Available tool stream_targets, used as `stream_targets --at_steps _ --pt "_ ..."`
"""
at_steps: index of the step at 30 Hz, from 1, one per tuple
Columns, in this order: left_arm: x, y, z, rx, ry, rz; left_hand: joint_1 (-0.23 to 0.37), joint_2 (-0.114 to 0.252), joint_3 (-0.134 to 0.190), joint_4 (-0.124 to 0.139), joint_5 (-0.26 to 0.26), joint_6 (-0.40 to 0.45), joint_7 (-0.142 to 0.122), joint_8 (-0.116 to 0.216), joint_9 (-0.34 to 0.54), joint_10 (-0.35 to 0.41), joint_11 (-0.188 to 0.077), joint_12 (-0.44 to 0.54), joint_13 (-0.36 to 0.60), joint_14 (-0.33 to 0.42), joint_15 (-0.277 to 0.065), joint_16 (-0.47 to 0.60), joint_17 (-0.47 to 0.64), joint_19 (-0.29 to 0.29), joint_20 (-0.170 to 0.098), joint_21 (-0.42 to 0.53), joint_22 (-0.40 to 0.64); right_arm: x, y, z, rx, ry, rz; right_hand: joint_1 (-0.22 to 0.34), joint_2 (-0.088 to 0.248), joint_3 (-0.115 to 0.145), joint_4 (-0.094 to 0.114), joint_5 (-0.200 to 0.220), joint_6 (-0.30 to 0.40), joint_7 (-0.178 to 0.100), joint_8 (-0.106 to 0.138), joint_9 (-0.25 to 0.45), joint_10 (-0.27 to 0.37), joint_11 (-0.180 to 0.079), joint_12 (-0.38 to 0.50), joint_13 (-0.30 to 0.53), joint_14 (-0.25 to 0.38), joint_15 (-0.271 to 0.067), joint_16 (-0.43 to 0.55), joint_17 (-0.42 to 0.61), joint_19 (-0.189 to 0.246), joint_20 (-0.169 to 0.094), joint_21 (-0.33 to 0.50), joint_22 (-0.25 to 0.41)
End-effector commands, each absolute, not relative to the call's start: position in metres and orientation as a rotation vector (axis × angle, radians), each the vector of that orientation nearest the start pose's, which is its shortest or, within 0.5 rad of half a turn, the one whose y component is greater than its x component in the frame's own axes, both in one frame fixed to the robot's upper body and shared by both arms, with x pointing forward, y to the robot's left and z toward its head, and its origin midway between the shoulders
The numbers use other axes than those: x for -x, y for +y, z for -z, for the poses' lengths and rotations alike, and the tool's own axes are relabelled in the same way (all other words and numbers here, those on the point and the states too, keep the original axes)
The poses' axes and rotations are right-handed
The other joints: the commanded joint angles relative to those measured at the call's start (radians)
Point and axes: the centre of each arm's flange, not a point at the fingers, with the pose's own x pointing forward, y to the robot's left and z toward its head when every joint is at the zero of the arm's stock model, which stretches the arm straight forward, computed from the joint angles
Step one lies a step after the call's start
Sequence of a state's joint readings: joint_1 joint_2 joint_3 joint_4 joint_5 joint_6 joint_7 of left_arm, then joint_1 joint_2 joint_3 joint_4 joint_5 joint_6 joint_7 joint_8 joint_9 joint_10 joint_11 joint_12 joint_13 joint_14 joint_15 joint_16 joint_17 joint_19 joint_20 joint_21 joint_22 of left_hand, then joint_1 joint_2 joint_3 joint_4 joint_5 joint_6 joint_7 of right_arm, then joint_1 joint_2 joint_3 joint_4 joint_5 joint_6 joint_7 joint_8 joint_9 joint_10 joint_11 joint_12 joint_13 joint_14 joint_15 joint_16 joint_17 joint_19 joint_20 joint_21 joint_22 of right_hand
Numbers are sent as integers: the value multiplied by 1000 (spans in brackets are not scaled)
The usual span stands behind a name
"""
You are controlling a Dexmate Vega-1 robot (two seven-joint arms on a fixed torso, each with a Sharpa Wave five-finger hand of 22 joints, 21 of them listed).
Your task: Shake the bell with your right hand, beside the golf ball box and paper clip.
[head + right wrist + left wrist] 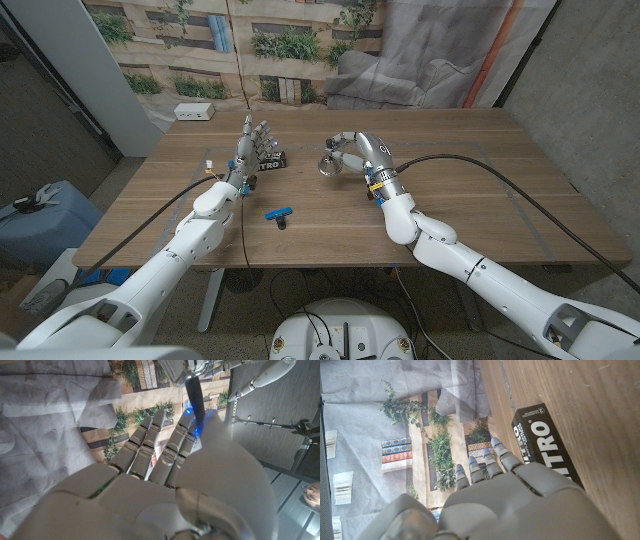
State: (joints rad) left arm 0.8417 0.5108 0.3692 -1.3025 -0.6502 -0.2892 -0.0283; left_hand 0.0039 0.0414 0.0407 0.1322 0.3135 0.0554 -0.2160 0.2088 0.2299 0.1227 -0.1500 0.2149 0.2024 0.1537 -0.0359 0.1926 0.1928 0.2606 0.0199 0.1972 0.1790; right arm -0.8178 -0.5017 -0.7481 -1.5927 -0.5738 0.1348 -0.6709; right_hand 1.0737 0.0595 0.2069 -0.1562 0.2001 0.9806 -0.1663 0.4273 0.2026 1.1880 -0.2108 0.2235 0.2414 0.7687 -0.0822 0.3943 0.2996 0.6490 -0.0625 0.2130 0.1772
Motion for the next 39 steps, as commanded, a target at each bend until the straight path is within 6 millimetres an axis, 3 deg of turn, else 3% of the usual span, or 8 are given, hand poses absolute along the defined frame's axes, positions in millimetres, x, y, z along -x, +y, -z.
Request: stream_targets --at_steps 1,21,39 --pt "-653 290 28 42 -593 207 -1 12 0 7 7 0 -6 6 4 3 -7 6 5 8 -98 5 5 8 1 7 6 -562 -84 27 959 -1228 134 22 -2 0 -8 -1 1 -8 4 3 -8 -4 -1 3 -3 -148 -1 4 -7 -119 -4 1" --pt "-652 290 28 42 -593 205 -1 12 0 7 7 0 -6 6 4 3 -6 6 5 9 -97 6 5 8 1 7 6 -566 -81 28 977 -1261 178 24 -3 -9 -3 -3 0 -11 4 5 -12 -4 -1 6 -4 -147 2 8 -7 -119 -3 2" --pt "-652 290 28 42 -593 205 -1 12 0 7 7 0 -6 6 4 2 -6 5 5 8 -98 5 5 7 1 7 6 -572 -95 12 820 -1023 29 12 4 -16 9 -5 -2 -7 4 6 -16 -3 -2 8 -8 -141 0 9 -14 -116 -6 1"
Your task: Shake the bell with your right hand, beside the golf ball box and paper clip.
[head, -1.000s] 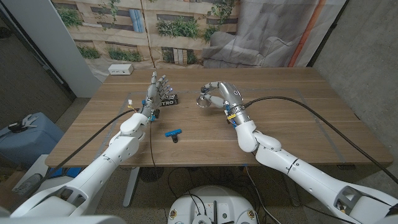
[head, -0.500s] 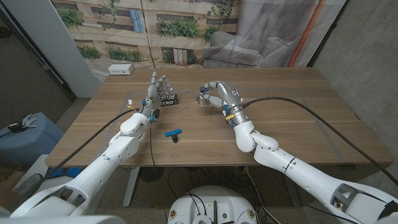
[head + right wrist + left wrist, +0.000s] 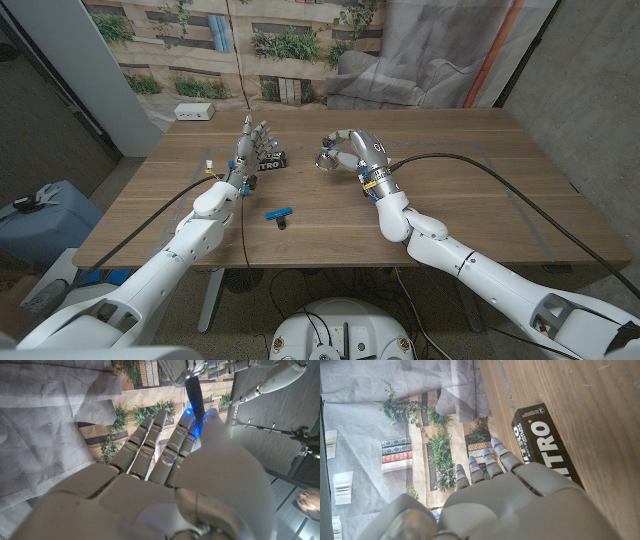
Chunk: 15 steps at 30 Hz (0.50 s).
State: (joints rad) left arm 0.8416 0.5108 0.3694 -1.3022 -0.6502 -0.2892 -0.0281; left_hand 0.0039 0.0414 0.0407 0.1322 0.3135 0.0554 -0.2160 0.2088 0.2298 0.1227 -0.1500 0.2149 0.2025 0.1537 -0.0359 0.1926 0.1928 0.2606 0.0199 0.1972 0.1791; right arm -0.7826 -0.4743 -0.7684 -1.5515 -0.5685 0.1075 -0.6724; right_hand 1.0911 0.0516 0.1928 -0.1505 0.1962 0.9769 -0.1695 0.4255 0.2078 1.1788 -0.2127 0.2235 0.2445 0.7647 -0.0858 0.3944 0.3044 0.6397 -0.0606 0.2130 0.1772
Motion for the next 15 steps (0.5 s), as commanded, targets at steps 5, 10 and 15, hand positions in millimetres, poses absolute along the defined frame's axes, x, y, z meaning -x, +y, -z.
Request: stream_targets --at_steps 5,10,15 --pt "-652 290 28 42 -593 205 -1 12 0 7 7 0 -6 6 4 3 -6 6 5 9 -99 6 5 7 2 7 6 -573 -98 9 763 -966 -11 -16 15 -5 9 -2 1 2 6 1 -10 0 -4 4 -5 -134 -3 4 -5 -116 -6 1" --pt "-652 290 28 42 -593 207 -1 12 0 7 7 0 -6 6 4 3 -5 6 5 9 -98 6 5 7 1 7 6 -573 -100 7 729 -904 -53 -22 13 -8 11 -2 0 4 6 1 -11 0 -4 4 -7 -135 -5 3 -6 -113 -6 1" --pt "-652 290 28 42 -593 205 -1 12 0 7 7 0 -6 6 4 3 -6 6 5 8 -98 5 5 8 1 7 6 -576 -104 7 709 -848 -79 -24 15 -9 13 -2 2 6 6 1 -11 0 -4 6 -6 -137 -4 5 -8 -111 -7 1"
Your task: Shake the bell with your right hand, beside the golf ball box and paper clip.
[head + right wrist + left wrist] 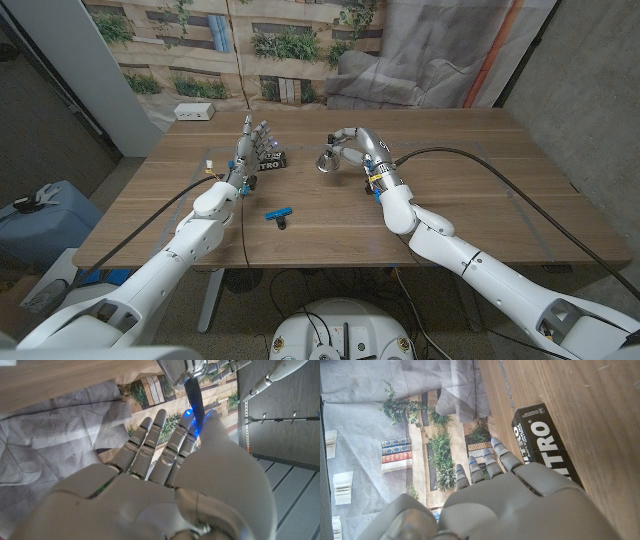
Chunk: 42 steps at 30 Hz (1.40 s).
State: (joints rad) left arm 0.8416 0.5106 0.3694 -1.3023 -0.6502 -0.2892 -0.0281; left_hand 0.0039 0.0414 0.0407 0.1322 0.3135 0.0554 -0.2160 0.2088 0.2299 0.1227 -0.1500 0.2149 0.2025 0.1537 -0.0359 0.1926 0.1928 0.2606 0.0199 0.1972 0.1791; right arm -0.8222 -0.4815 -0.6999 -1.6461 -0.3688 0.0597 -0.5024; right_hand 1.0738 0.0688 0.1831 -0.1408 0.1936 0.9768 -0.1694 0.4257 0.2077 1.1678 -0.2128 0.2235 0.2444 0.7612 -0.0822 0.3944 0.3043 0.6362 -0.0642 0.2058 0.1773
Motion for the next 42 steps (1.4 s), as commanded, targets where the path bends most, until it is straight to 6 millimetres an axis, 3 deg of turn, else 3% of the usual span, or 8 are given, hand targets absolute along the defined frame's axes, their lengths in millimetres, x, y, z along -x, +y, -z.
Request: stream_targets --at_steps 1,19,42 --pt "-652 290 28 42 -593 205 -1 12 0 7 7 0 -6 6 4 4 -7 6 5 8 -98 5 5 7 1 7 6 -576 -105 7 704 -831 -90 -9 -2 1 4 0 2 8 6 1 0 1 -3 6 -2 -139 -4 5 -4 -108 1 1" --pt "-652 290 28 42 -593 205 -1 12 0 7 7 0 -6 6 4 3 -7 6 5 9 -98 6 5 9 0 7 6 -580 -117 -1 614 -657 -186 -39 3 -8 18 -1 11 24 9 0 10 3 1 7 -2 -134 -10 3 -5 -102 1 0" --pt "-653 290 28 42 -593 207 -1 12 0 7 7 1 -6 6 4 3 -6 6 5 9 -98 6 5 8 1 7 6 -576 -129 -1 499 -441 -297 -51 9 -10 19 -2 13 35 8 -2 13 4 0 6 0 -136 -15 3 -13 -98 -2 0"
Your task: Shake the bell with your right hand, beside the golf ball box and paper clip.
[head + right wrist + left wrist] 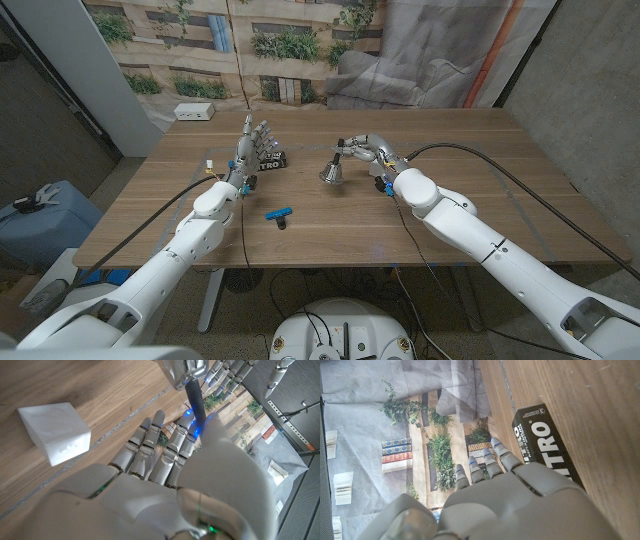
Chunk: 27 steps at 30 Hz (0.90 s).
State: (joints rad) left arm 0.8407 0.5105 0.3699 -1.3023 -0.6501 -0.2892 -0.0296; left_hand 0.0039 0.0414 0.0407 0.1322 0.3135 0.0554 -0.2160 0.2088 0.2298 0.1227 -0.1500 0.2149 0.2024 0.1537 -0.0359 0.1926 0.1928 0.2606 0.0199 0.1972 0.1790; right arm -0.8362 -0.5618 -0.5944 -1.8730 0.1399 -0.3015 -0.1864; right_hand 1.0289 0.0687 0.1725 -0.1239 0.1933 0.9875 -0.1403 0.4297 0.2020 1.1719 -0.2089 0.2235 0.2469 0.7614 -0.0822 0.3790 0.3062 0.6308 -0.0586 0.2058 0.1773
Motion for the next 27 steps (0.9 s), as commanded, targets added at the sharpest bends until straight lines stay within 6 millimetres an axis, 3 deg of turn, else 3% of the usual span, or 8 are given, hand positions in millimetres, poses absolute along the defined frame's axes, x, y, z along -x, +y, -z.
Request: stream_targets --at_steps 1,15,27 --pt "-653 290 28 42 -593 207 -1 12 0 7 7 1 -6 6 4 3 -6 6 5 9 -98 6 5 8 1 7 6 -576 -130 -1 494 -427 -303 -7 9 0 2 -2 2 7 4 3 9 0 0 4 -1 -136 1 1 -7 -104 -2 0" --pt "-652 290 28 42 -593 206 -1 12 0 7 7 0 -6 6 4 3 -6 6 5 9 -98 6 5 7 2 7 6 -566 -134 8 471 -409 -312 -11 9 -1 1 -3 3 11 3 2 9 0 0 4 -6 -136 -3 1 -16 -98 -5 -1" --pt "-652 290 28 42 -593 205 -1 12 0 7 7 0 -6 6 4 3 -6 6 5 9 -98 6 5 7 1 7 6 -556 -123 13 553 -574 -245 13 11 5 -17 -2 2 3 0 1 6 -1 -1 6 -10 -143 0 7 -13 -99 -3 -1"
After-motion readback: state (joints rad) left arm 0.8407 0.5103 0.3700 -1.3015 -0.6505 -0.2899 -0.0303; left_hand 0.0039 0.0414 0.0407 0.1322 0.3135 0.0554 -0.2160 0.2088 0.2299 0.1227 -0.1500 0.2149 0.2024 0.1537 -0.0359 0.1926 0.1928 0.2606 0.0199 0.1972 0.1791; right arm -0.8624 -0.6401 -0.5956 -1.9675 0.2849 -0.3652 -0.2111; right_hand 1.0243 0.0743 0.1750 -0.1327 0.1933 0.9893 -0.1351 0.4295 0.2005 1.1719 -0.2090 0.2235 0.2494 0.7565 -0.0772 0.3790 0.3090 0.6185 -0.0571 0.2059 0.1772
